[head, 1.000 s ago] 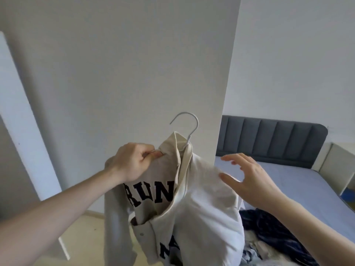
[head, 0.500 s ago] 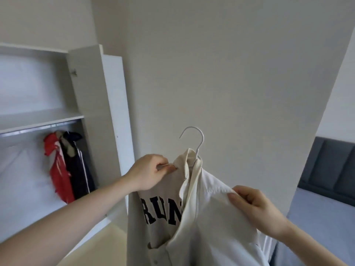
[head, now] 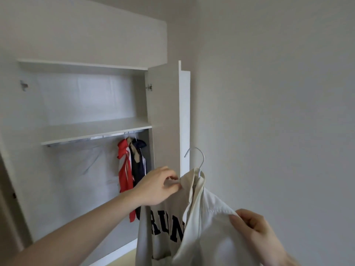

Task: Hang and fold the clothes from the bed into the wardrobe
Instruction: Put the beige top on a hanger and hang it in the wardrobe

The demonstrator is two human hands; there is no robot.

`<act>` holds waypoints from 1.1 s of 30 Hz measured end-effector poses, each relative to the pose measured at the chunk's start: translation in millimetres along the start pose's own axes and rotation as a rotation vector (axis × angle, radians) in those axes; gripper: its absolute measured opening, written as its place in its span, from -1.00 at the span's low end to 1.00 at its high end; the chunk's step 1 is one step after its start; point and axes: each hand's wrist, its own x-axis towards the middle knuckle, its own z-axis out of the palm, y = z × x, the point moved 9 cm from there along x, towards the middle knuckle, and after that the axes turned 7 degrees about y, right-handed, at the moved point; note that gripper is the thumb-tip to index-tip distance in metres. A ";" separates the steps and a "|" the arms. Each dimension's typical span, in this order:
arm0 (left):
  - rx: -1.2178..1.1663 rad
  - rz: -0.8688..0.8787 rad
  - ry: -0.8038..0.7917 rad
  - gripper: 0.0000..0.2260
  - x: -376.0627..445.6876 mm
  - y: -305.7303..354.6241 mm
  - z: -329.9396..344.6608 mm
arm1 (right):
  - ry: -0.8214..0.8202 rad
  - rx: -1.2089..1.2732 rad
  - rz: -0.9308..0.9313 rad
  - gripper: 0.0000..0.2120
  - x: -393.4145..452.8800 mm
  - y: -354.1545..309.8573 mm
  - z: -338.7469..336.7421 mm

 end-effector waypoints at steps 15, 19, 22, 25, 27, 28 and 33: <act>0.072 -0.224 0.017 -0.77 -19.8 -237.0 -63.0 | -0.069 0.073 0.049 -0.64 137.8 6.6 238.2; 0.108 -0.289 0.024 -0.76 -18.8 -280.2 -74.2 | -0.055 0.076 0.057 -0.62 174.9 6.1 278.6; 0.121 -0.348 0.034 -0.76 -15.5 -314.2 -79.9 | -0.057 0.093 0.089 -0.69 204.1 11.1 308.9; 0.130 -0.384 0.057 -0.76 -6.4 -348.7 -87.2 | -0.051 0.104 0.102 -0.72 235.4 18.2 338.2; 0.138 -0.400 0.091 -0.76 4.0 -371.7 -94.3 | -0.066 0.095 0.117 -0.71 256.9 25.7 359.0; 0.138 -0.408 0.105 -0.77 10.5 -383.8 -97.2 | -0.076 0.085 0.130 -0.70 268.4 30.8 369.8; 0.160 -0.433 0.144 -0.77 51.9 -446.2 -103.8 | -0.130 0.053 0.163 -0.69 334.6 52.8 421.2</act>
